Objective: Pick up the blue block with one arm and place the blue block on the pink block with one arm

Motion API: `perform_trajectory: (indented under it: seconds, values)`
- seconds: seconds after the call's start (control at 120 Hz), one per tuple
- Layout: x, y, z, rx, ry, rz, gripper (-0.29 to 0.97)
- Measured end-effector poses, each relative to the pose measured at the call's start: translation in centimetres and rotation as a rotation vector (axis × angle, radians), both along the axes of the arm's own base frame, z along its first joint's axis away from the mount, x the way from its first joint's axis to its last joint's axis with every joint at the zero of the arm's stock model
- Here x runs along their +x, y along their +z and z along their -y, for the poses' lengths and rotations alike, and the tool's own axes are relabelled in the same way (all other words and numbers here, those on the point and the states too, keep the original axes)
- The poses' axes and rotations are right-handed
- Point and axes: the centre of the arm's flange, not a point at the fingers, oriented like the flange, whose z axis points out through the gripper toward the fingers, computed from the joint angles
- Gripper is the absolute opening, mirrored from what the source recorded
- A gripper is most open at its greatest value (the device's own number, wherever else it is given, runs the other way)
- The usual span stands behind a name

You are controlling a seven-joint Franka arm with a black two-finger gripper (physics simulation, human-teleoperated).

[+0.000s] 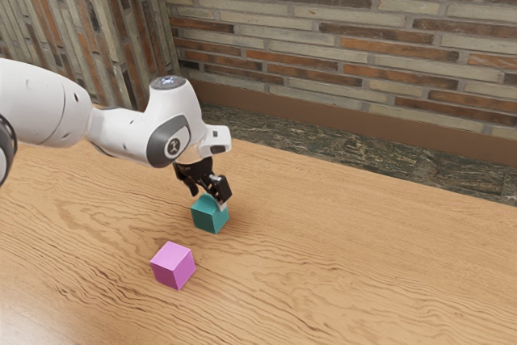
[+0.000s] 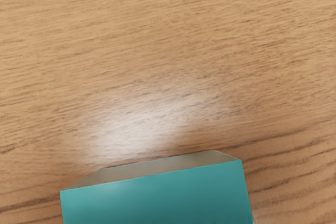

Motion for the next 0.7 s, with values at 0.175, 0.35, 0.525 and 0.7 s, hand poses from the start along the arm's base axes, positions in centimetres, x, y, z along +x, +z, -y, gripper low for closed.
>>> perform_trajectory:
  seconds: [0.175, 0.35, 0.525, 0.7]
  values:
    - [0.4, -0.5, -0.2, -0.006, -0.017, 0.002, 0.68]
    - [0.8, -1.4, -0.6, -0.019, -0.018, 0.000, 0.68]
    - [0.9, -2.6, -0.9, -0.025, -0.020, -0.008, 0.68]
    - [0.8, -3.4, -0.9, -0.026, -0.031, -0.015, 0.68]
